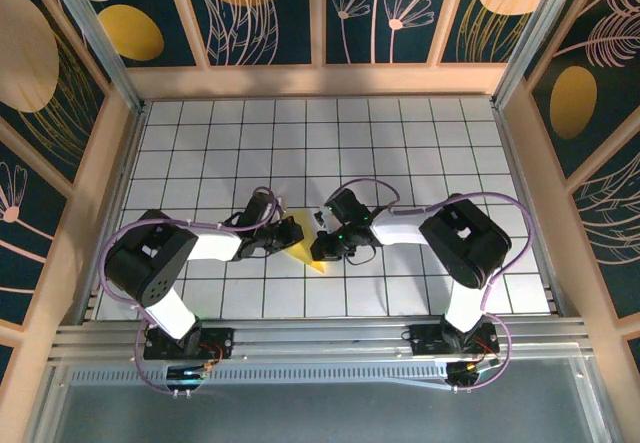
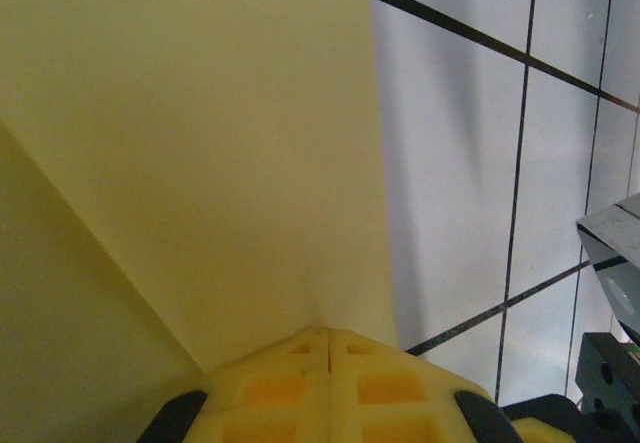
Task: Fold a paper plane with a square sheet of paper (fold left side to right side)
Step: Fourth fold the wing at the center of the table.
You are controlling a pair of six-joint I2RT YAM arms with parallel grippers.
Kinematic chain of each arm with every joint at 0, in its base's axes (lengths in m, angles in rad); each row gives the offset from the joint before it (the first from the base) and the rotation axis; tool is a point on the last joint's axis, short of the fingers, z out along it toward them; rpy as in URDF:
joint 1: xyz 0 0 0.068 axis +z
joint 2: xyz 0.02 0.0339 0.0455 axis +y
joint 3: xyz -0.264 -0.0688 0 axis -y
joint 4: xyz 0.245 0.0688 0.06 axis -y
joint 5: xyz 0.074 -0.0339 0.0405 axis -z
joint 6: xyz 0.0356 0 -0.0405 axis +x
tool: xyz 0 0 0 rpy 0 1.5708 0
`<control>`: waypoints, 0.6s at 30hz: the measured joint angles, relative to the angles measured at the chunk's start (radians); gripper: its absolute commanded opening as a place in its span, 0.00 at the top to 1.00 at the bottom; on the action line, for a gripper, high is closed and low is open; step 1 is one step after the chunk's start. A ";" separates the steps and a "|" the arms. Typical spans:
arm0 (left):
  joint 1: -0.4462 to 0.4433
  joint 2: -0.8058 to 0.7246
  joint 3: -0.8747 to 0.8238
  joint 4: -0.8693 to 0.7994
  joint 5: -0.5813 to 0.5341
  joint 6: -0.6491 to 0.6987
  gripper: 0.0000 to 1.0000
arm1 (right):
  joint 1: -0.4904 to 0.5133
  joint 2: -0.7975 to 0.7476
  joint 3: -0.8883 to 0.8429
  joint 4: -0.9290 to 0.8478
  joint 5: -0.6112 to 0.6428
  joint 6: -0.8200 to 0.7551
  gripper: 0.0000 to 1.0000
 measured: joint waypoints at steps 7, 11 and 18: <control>-0.001 0.000 0.001 0.002 -0.013 0.004 1.00 | 0.006 0.002 0.013 -0.024 0.014 -0.007 1.00; 0.005 0.002 0.003 0.001 -0.012 0.016 1.00 | 0.010 0.005 0.024 -0.040 0.023 -0.010 1.00; 0.073 0.003 0.007 -0.004 -0.012 0.045 0.99 | 0.013 0.012 0.034 -0.045 0.026 -0.015 1.00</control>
